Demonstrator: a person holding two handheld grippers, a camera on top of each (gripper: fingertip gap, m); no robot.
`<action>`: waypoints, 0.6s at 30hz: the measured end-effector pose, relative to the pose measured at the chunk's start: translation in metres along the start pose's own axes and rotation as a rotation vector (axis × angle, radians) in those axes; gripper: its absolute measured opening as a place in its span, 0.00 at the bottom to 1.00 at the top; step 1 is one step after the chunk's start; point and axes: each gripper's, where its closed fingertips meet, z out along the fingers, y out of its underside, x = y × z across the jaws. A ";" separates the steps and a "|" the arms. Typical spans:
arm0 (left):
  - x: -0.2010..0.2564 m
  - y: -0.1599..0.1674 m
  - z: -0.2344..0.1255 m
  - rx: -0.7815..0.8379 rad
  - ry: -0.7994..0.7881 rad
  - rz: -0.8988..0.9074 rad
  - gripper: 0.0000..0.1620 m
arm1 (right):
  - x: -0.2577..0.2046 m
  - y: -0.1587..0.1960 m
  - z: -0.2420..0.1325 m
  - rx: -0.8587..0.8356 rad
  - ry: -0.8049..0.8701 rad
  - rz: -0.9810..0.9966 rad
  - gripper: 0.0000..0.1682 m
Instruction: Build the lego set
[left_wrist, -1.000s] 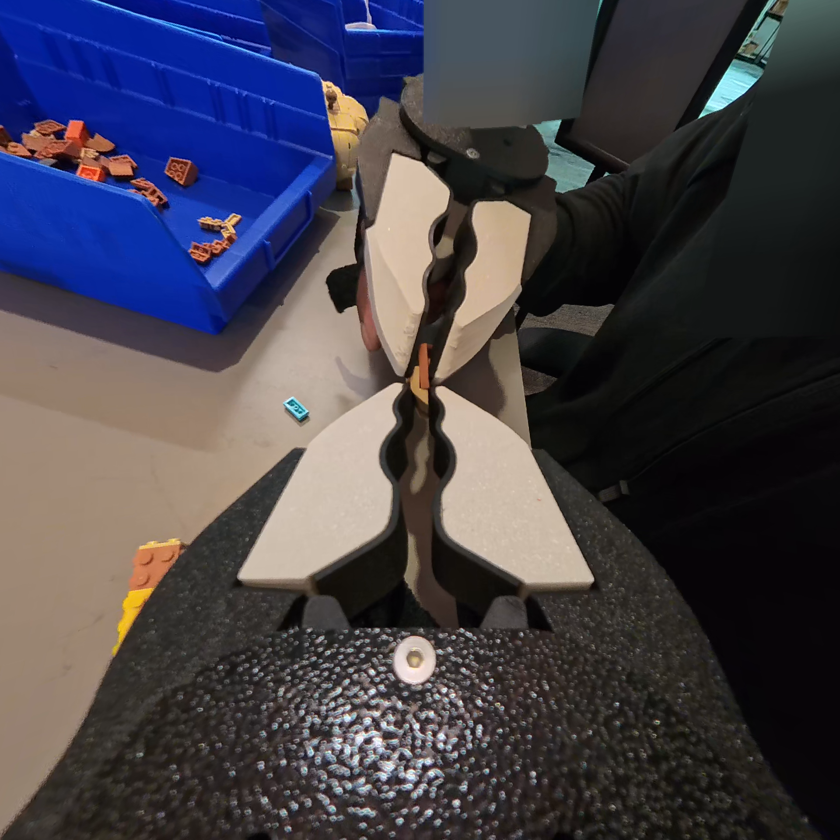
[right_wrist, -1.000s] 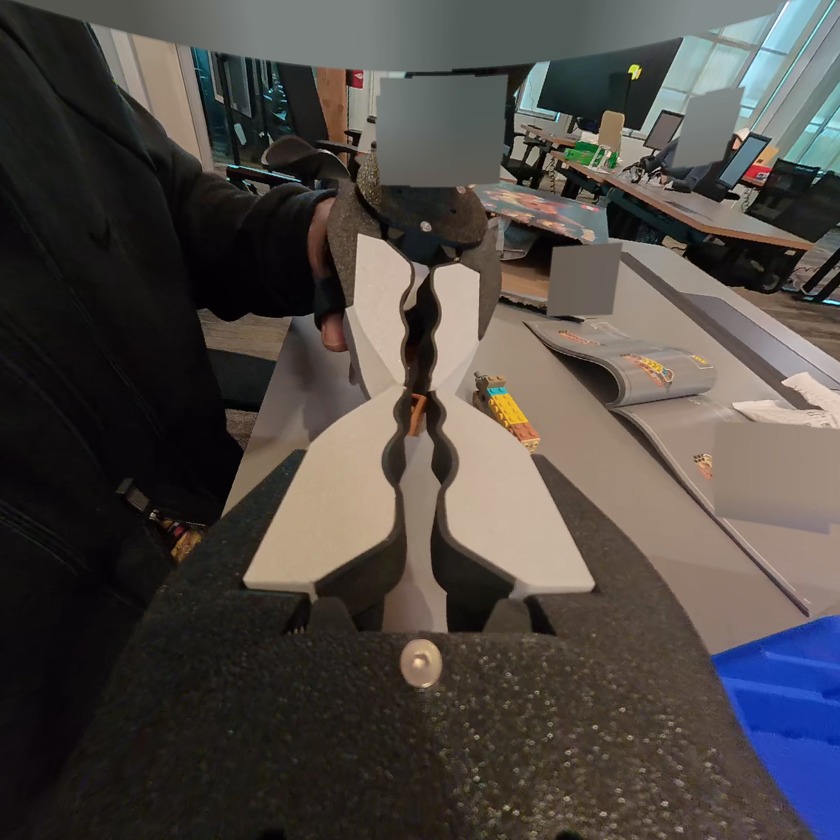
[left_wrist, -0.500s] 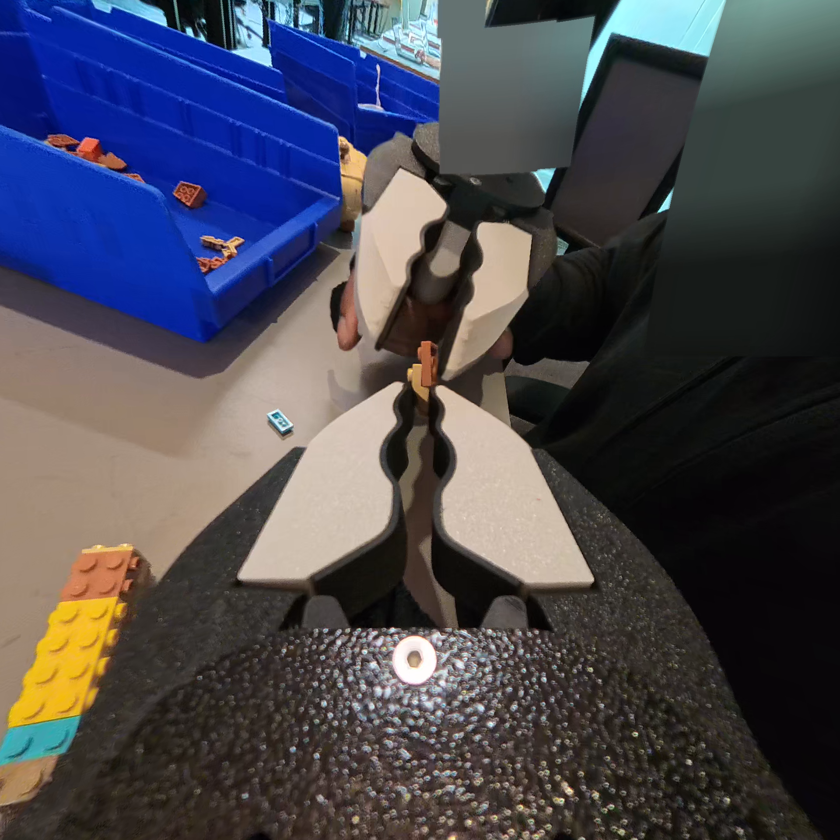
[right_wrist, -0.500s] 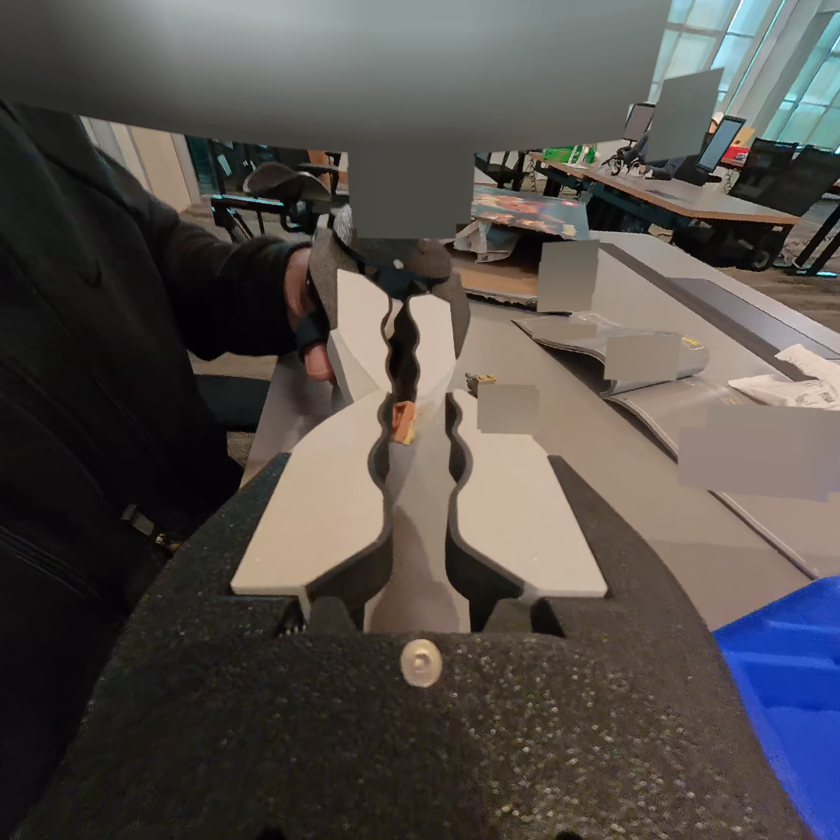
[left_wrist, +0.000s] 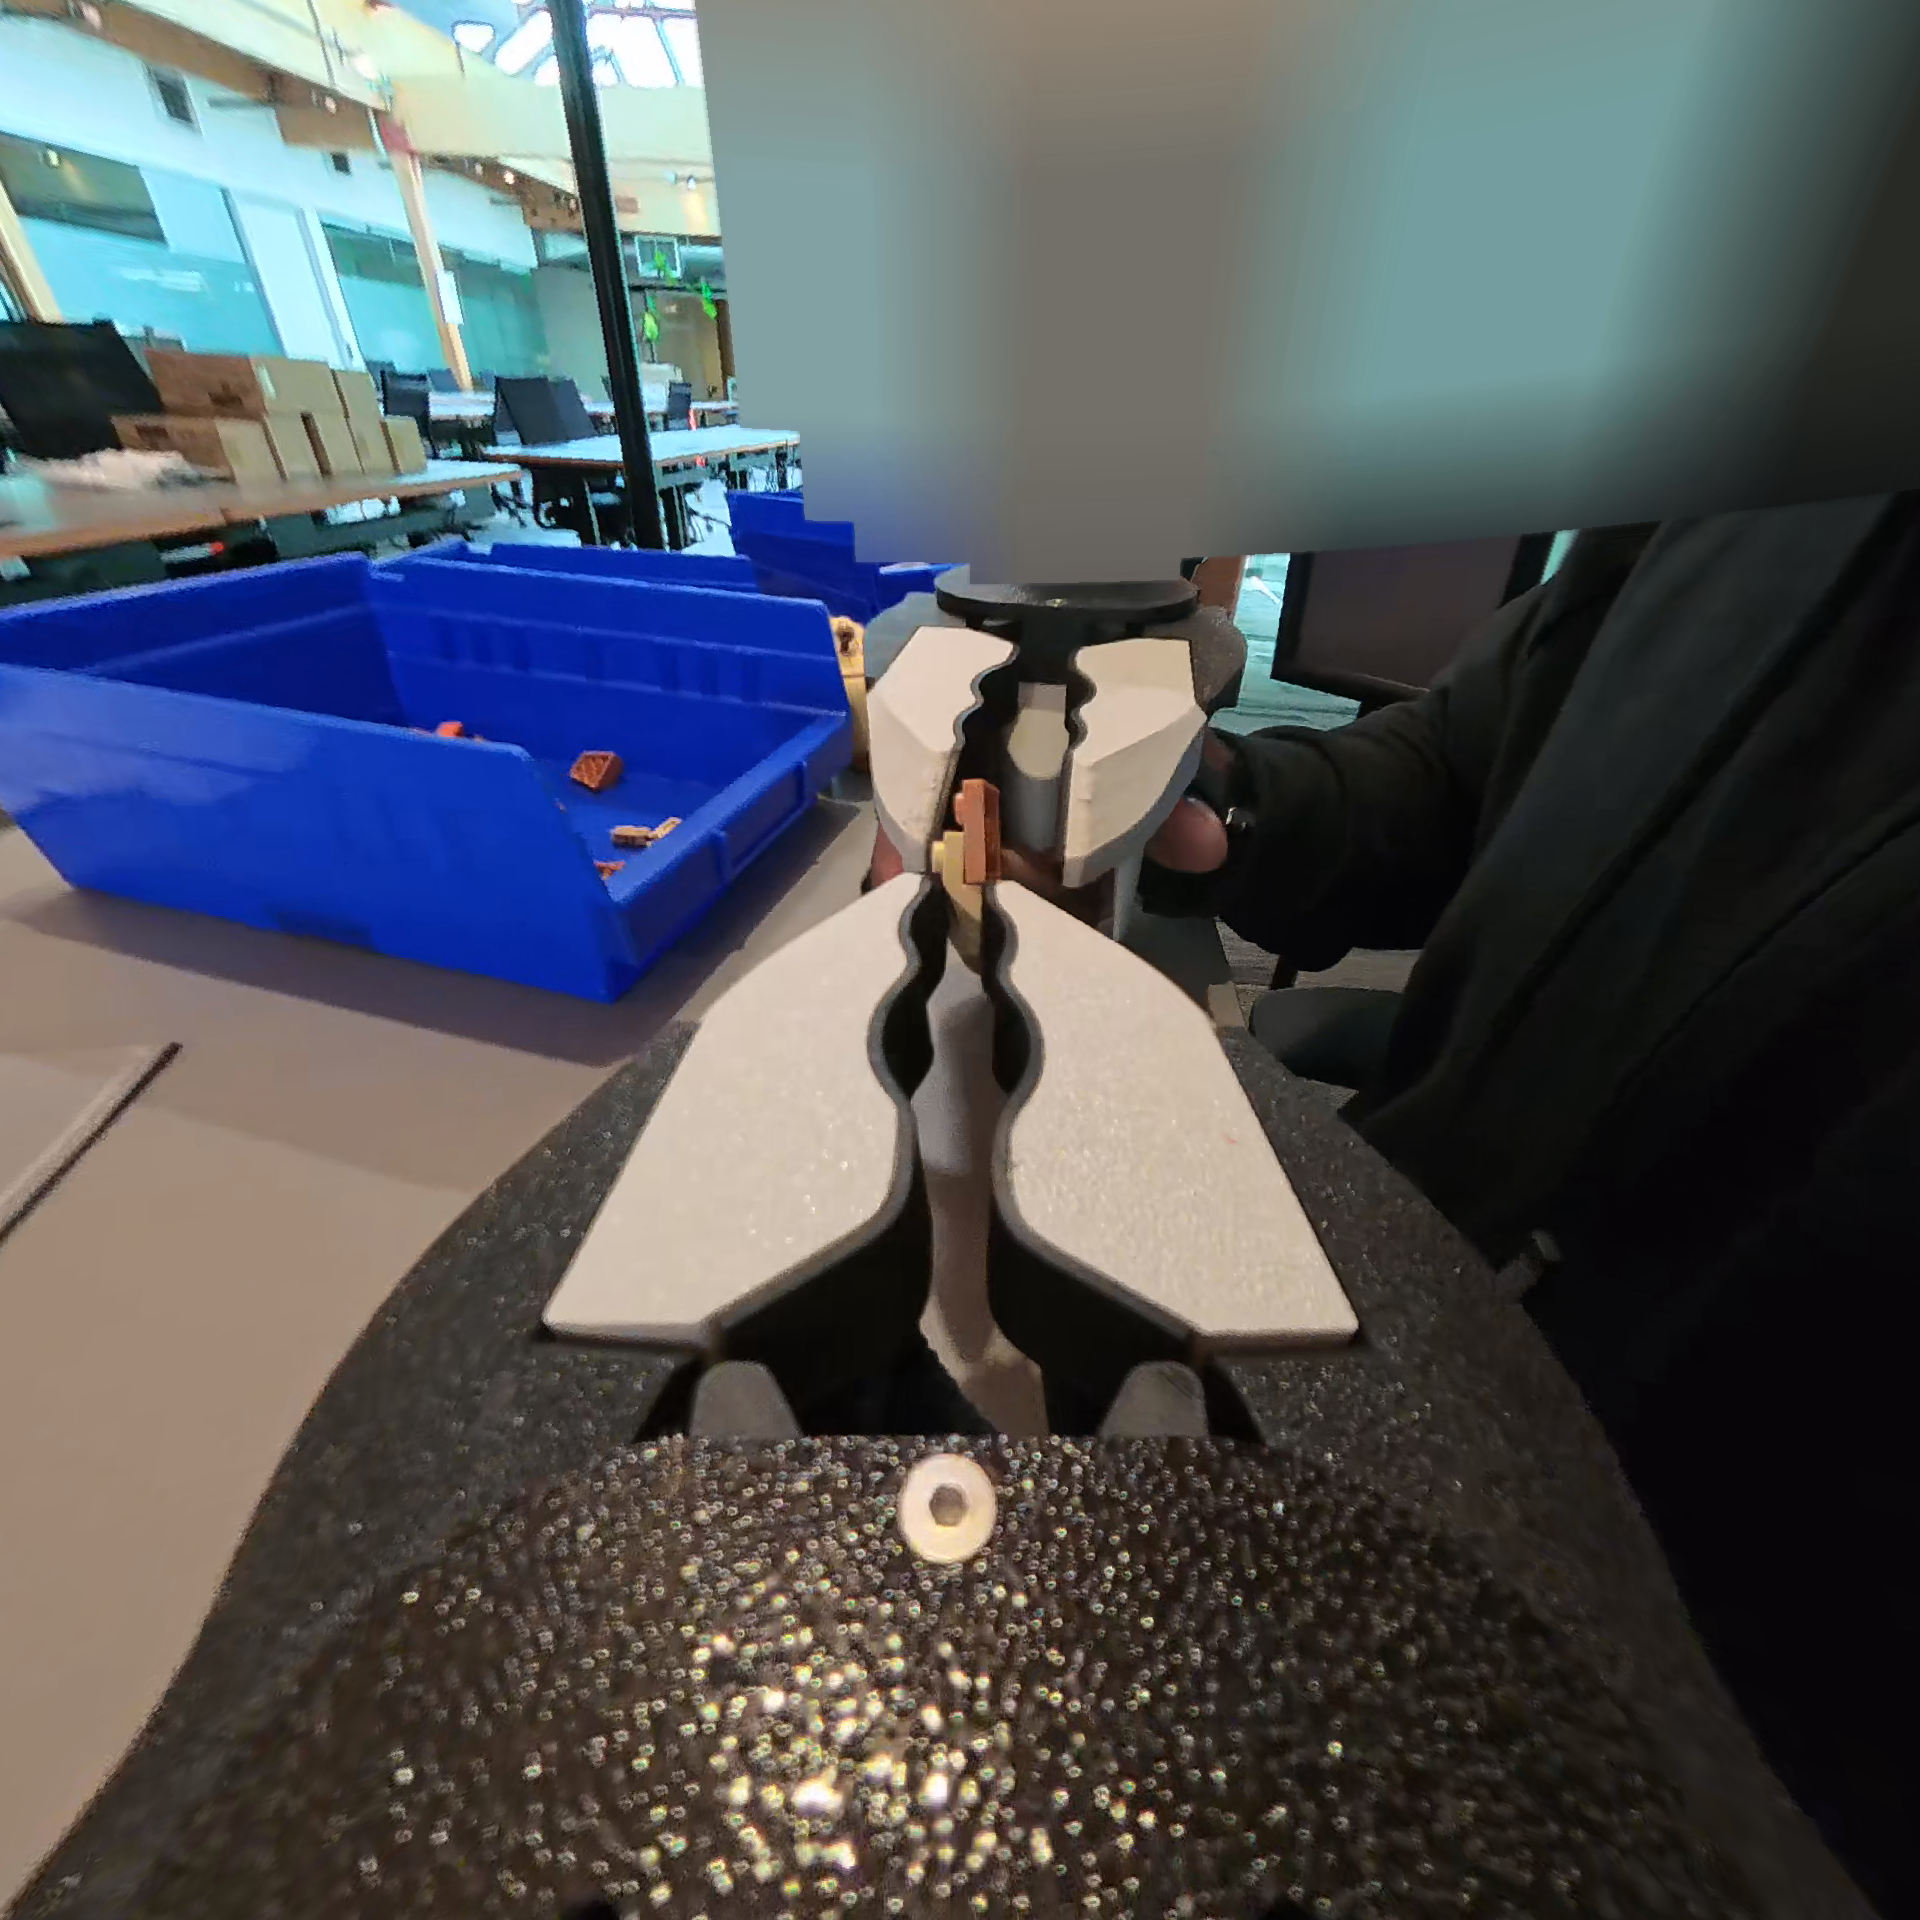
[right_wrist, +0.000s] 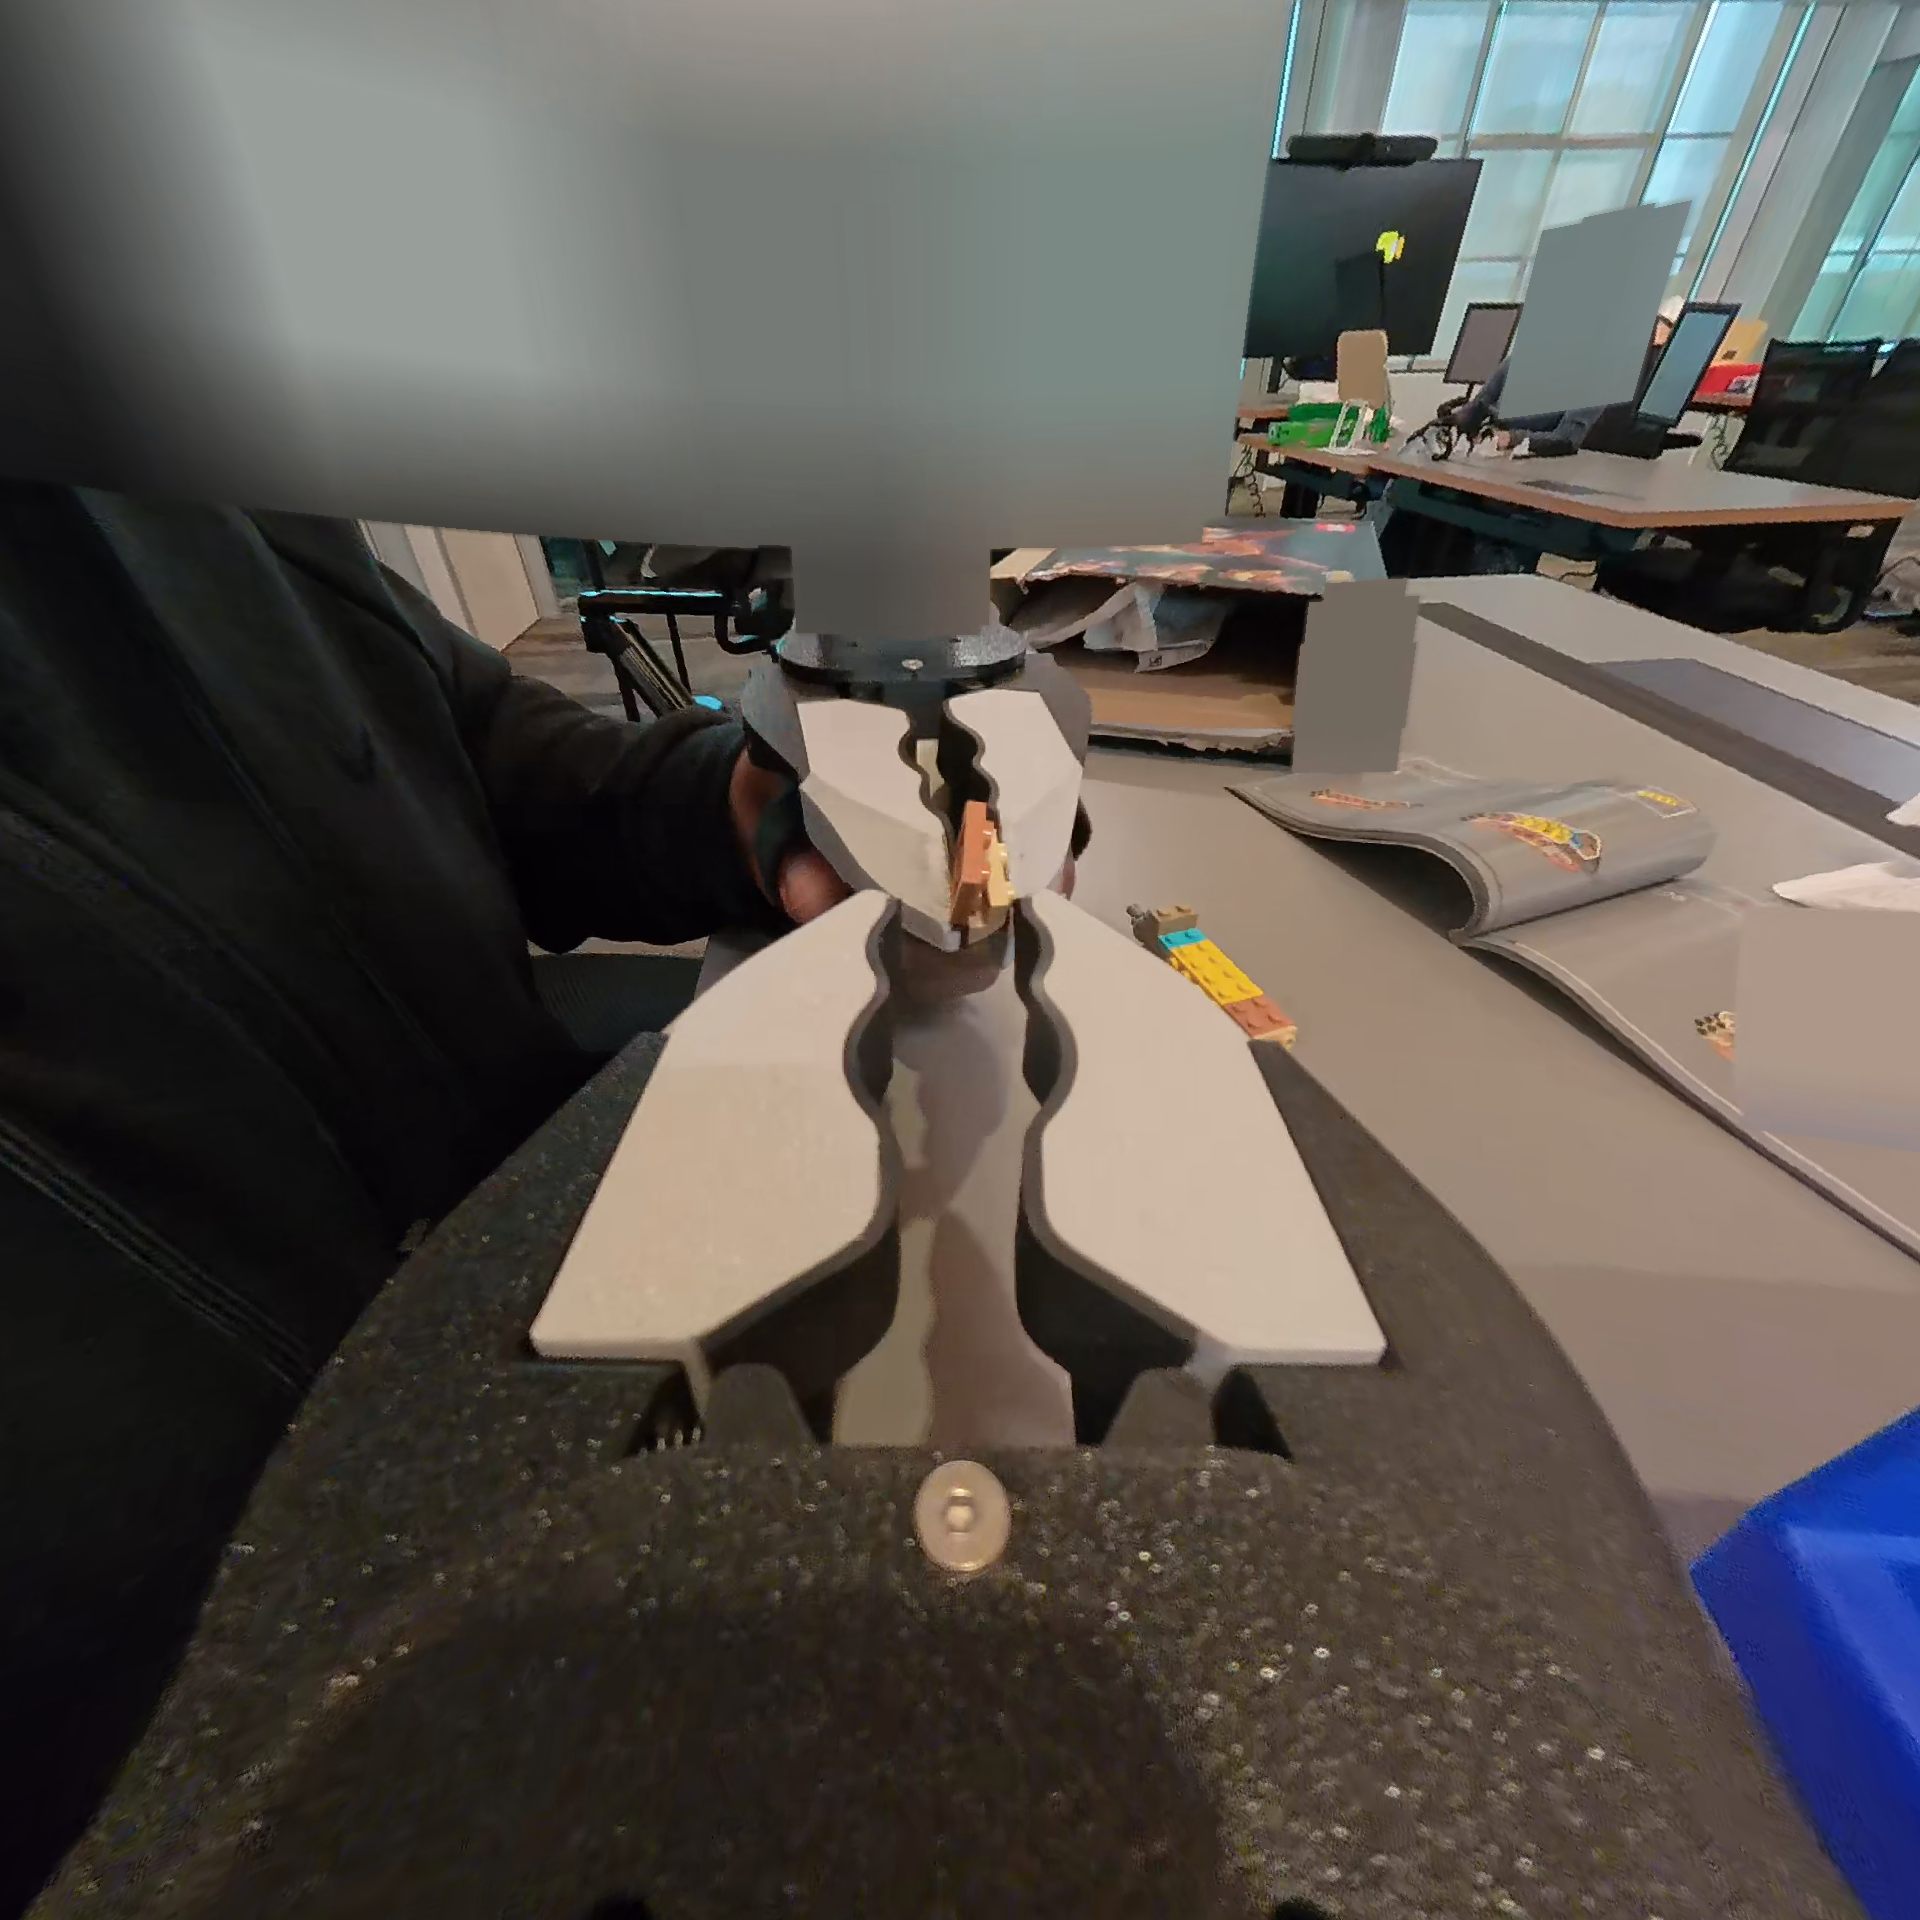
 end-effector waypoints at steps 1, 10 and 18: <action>0.001 -0.001 -0.001 0.012 0.001 0.022 0.04 | -0.001 -0.001 0.000 0.005 0.001 -0.012 0.11; 0.006 0.001 -0.003 0.012 0.011 0.130 0.04 | -0.005 0.000 0.002 -0.013 0.030 -0.119 0.08; 0.002 0.007 -0.003 -0.055 -0.020 0.170 0.04 | 0.001 0.006 0.003 -0.061 0.108 -0.219 0.06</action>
